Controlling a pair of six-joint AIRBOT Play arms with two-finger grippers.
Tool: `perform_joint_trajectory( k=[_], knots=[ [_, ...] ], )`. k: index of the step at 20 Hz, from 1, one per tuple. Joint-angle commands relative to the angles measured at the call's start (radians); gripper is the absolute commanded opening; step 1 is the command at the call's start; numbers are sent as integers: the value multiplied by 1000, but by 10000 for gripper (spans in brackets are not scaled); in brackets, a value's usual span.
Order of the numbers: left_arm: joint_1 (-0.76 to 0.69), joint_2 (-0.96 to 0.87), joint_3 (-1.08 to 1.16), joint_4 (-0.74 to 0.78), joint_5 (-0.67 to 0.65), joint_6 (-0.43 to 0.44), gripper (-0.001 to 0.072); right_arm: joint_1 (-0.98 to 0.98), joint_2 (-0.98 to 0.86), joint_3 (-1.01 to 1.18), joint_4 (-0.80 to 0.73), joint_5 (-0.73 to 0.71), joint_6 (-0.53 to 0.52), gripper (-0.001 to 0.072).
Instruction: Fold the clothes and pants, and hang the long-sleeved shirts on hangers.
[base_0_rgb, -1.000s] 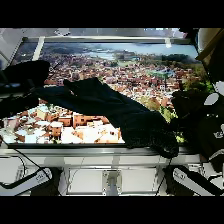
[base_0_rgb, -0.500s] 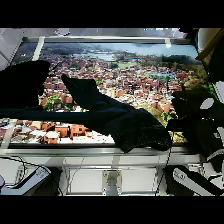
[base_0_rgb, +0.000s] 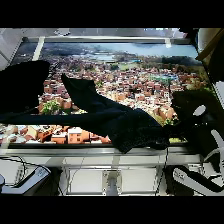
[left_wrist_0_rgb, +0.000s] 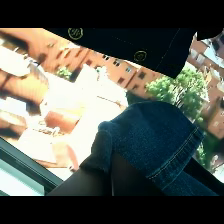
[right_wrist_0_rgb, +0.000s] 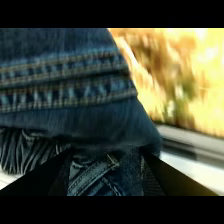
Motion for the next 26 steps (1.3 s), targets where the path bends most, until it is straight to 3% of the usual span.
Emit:
perform_joint_trajectory(
  k=[1, 3, 4, 7, 10, 13, 21, 22, 23, 24, 26],
  knots=[
    [3, 1, 0, 2, -5, 0, 14, 0, -39, -19, 63, -89, -21, 442],
    [3, 1, 0, 2, -9, -1, 14, 0, -56, -19, 87, -141, -42, 143],
    [3, 1, 0, 2, -13, -1, 14, 0, -58, -19, 88, -178, -42, 47],
    [3, 1, 0, 3, -35, 0, 14, 0, -57, 36, 23, -244, -41, 46],
    [3, 4, 0, 2, -54, -2, 14, -1, -58, 234, -51, -287, -29, 45],
    [3, 20, 0, 2, -59, -35, 14, 0, -85, 457, -26, -393, 2, 45],
    [3, 132, -1, 2, -106, -35, 14, 49, -433, 819, 122, -400, 27, 47],
    [2, 137, -6, -7, -110, -39, 14, 55, -475, 854, 156, -397, 52, 91],
    [2, 140, -18, -26, -113, -42, 14, 60, -509, 884, 197, -383, 67, 359],
    [2, 140, -30, -40, -117, -42, 14, 60, -525, 905, 214, -363, 77, 512],
    [0, 140, -63, -61, -118, -42, 14, 47, -507, 923, 192, -289, 76, 480]
  ],
)
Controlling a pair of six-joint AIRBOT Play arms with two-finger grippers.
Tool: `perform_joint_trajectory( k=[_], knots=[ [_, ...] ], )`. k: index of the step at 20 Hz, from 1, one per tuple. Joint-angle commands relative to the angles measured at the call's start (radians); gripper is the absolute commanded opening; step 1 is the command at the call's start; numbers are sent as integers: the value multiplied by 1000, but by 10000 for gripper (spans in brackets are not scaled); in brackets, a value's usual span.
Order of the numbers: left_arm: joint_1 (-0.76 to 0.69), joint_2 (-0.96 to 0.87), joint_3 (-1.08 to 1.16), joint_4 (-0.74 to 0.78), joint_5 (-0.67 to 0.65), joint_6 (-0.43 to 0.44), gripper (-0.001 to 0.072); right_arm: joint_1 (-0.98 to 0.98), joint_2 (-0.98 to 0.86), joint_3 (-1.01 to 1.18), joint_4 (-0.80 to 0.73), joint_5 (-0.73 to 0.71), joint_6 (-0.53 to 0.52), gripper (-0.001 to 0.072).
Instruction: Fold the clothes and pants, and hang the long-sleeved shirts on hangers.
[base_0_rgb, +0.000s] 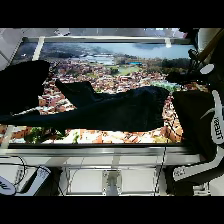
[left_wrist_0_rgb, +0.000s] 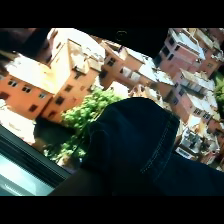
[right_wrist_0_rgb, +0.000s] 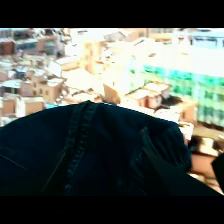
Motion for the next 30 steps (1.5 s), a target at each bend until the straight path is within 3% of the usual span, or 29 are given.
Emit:
perform_joint_trajectory(
  k=[1, 4, 6, 9, 12, 13, 14, 17, 22, 25, 26, 29, 30],
  knots=[
    [-3, 9, -47, -32, -11, -3, 14, -24, -13, 64, 1, 141, 23, 478],
    [-3, 8, -74, -30, -10, 24, 14, -127, 88, 34, -61, 438, -16, 478],
    [-3, 7, -75, -27, -8, 39, 14, -224, 200, -119, -60, 525, -48, 477],
    [-3, 7, -75, -28, 11, 39, 14, -351, 378, -504, -5, 425, -71, 479],
    [-3, 7, -75, -28, 31, 39, 13, -367, 433, -820, 124, 377, -152, 489],
    [-3, 7, -75, -28, 31, 39, 14, -355, 428, -883, 175, 347, -185, 503],
    [-3, 7, -75, -28, 32, 39, 14, -341, 420, -931, 234, 294, -214, 581],
    [-3, 7, -75, -28, 32, 39, 14, -287, 396, -961, 323, 194, -264, 582],
    [-3, 6, -75, -28, 32, 39, 14, -187, 351, -961, 320, 74, -269, 578],
    [-3, 6, -76, -28, 32, 39, 14, -176, 343, -961, 323, 24, -248, 536],
    [-3, 6, -76, -28, 32, 39, 14, -176, 343, -961, 320, 10, -233, 494],
    [-3, 6, -76, -28, 32, 39, 14, -176, 345, -960, 321, -17, -232, 73],
    [-3, 6, -76, -28, 32, 39, 14, -176, 346, -954, 319, -19, -232, 47]
  ],
)
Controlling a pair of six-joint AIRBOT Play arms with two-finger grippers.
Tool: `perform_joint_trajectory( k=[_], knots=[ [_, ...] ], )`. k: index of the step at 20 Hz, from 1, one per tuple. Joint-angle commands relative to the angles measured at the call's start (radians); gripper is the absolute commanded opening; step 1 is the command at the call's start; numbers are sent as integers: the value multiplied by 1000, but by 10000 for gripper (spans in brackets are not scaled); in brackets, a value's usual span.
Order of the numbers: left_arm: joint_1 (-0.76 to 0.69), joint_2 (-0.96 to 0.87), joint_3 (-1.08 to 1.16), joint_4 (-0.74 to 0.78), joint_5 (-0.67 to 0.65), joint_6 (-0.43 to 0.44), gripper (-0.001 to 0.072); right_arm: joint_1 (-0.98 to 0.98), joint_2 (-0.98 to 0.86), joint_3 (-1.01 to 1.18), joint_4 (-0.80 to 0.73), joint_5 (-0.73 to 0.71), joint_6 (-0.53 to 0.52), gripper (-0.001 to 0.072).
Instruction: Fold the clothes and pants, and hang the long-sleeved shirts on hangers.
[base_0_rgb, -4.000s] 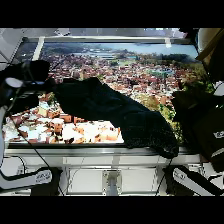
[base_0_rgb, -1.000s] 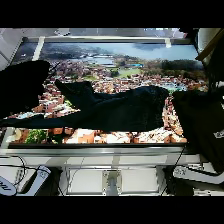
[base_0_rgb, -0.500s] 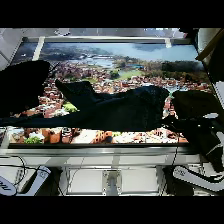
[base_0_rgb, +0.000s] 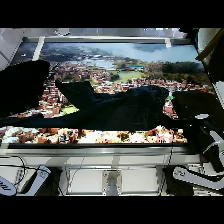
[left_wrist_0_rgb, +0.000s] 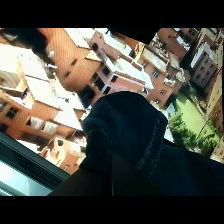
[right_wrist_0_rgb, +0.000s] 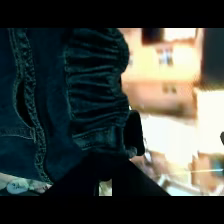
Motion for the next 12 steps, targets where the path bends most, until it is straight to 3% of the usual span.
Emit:
perform_joint_trajectory(
  k=[1, 5, 12],
  knots=[
    [-1, 0, 0, 0, 0, 0, 14, 5, 2, 16, 3, -35, 9, 47],
    [4, 4, 0, 0, -13, 0, 14, -1, 50, 131, -54, 99, 11, 47],
    [4, 78, 0, 89, -51, -1, 14, -46, 315, 297, -540, 355, 88, 46]
  ],
)
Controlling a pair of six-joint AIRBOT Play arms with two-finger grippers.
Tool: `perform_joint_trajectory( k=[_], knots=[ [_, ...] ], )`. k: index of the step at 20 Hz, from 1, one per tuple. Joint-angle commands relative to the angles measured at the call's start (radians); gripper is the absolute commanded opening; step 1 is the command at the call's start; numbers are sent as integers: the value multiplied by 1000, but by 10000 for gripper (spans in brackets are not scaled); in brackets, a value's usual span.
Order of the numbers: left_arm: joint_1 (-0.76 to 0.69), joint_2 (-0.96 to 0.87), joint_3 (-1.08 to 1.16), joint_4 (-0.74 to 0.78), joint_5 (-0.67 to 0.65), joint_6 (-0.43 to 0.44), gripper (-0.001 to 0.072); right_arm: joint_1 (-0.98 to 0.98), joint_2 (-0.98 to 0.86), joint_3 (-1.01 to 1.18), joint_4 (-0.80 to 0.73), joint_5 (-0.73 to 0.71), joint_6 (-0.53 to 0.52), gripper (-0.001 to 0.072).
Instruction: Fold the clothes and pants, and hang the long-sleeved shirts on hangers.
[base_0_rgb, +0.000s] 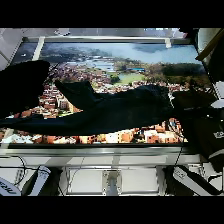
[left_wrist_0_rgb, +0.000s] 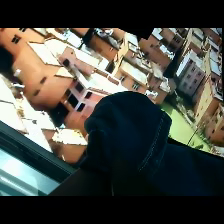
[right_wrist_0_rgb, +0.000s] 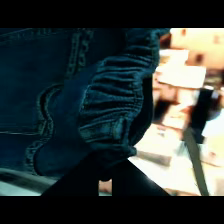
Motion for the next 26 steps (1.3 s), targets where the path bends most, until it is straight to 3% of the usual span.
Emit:
perform_joint_trajectory(
  k=[1, 5, 10, 16, 20, 23, 26],
  knots=[
    [1, 30, -5, 88, -22, -5, 14, -76, 130, 18, -234, 112, 20, 46],
    [1, 42, -179, 84, 13, -3, 14, -279, 175, -101, -248, 111, 1, 46],
    [1, 56, -471, 98, 224, -5, 14, -319, 175, -271, -248, 34, -2, 47],
    [1, 56, -507, 349, 293, -204, 13, -319, 175, -288, -321, 5, 55, 46],
    [5, 56, -505, 374, 336, -226, 14, -319, 175, -288, -295, 5, 62, 47],
    [50, 57, -505, 542, 345, -348, 13, -319, 175, -288, -325, 7, 65, 47],
    [108, 57, -505, 544, 373, -357, 14, -319, 175, -288, -308, -8, 69, 47]
  ],
)
